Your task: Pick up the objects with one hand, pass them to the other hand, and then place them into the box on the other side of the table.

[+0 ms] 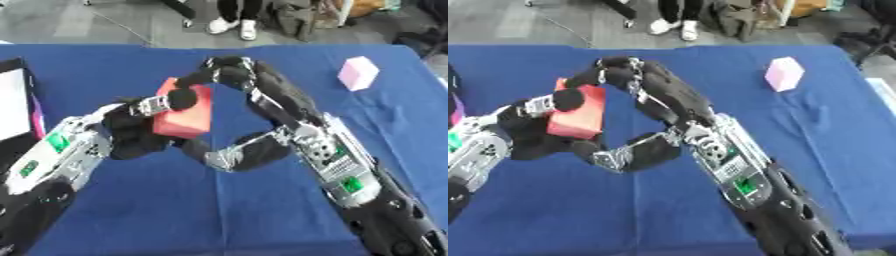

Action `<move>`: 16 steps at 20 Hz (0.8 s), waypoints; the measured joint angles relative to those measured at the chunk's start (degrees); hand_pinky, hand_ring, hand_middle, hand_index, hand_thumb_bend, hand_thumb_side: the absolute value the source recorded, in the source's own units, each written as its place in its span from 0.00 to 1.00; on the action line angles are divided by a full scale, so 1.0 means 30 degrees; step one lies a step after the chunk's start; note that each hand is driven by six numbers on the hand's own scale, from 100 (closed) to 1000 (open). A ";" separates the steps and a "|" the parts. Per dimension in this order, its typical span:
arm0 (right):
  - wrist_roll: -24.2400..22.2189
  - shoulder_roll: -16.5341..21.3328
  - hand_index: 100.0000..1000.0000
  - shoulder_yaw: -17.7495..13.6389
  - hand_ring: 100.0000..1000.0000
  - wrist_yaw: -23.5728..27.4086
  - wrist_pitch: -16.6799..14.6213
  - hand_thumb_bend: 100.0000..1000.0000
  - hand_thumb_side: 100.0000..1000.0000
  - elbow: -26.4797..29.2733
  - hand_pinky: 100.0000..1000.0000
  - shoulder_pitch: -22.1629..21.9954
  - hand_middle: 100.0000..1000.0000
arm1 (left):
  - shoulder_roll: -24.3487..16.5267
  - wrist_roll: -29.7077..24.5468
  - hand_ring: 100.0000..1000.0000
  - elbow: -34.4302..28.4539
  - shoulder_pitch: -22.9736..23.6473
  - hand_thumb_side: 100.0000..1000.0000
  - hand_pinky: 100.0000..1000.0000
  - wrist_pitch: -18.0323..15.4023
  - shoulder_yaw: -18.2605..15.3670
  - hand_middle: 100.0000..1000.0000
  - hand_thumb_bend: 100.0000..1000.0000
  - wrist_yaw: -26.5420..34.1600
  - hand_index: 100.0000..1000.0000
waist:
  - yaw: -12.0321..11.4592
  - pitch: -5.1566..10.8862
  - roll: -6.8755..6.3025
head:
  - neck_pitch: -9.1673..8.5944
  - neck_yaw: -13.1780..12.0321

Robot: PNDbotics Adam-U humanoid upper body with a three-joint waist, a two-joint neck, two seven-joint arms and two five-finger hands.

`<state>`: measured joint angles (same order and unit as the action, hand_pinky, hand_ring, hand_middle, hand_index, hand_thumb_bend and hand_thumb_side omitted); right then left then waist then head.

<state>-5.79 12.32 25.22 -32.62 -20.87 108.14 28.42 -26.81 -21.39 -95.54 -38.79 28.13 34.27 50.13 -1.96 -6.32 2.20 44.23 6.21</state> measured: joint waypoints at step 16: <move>-0.1152 0.0019 0.89 -0.0152 0.74 -0.2321 -0.0222 0.52 0.50 0.0298 0.76 -0.0238 0.77 | -0.1507 -0.0422 0.29 0.1708 0.0426 0.37 0.55 -0.0485 -0.0380 0.06 0.23 -0.1596 0.35 | 0.0143 -0.0001 -0.0062 | 0.0000 -0.0047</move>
<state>-9.25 12.38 24.76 -39.58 -21.54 109.03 27.70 -31.33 -22.66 -90.42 -37.52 26.67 33.13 45.34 -1.53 -6.32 2.01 44.23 6.07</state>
